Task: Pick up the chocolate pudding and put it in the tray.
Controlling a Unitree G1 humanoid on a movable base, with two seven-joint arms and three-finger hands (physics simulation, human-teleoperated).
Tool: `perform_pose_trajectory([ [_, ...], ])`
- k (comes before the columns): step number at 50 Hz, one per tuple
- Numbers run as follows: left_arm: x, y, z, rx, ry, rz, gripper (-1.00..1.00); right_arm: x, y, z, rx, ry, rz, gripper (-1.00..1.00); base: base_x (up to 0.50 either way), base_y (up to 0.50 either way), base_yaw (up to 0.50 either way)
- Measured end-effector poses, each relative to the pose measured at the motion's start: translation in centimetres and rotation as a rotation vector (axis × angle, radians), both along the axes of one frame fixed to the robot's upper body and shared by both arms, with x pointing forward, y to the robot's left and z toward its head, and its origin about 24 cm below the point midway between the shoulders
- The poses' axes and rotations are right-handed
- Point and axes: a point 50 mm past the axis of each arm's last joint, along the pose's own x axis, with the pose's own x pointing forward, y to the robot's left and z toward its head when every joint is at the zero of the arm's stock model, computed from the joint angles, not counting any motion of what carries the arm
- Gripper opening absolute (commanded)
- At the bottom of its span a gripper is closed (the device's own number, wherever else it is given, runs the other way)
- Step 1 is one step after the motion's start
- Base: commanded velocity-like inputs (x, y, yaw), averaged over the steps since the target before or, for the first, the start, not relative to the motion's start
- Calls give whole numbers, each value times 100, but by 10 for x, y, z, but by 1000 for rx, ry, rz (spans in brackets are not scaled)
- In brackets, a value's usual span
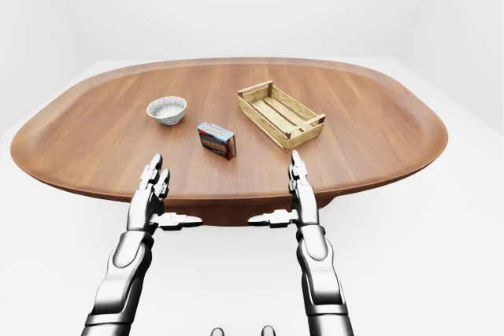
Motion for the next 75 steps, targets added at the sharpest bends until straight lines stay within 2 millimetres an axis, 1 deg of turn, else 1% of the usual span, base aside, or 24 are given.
perform_pose_trajectory([
  [38, 0, 0, -1, 2, 5, -1, 100, 1, 0, 0, 7, 9, -3, 100, 0, 24, 0],
  [54, 1, 0, -2, 2, 10, 0, 100, 2, -1, -1, 16, 16, -8, 100, 0, 0, 0],
  [75, 0, 0, -2, 4, 12, -3, 100, 1, -1, -1, 19, 19, -8, 100, 23, 0, 0],
])
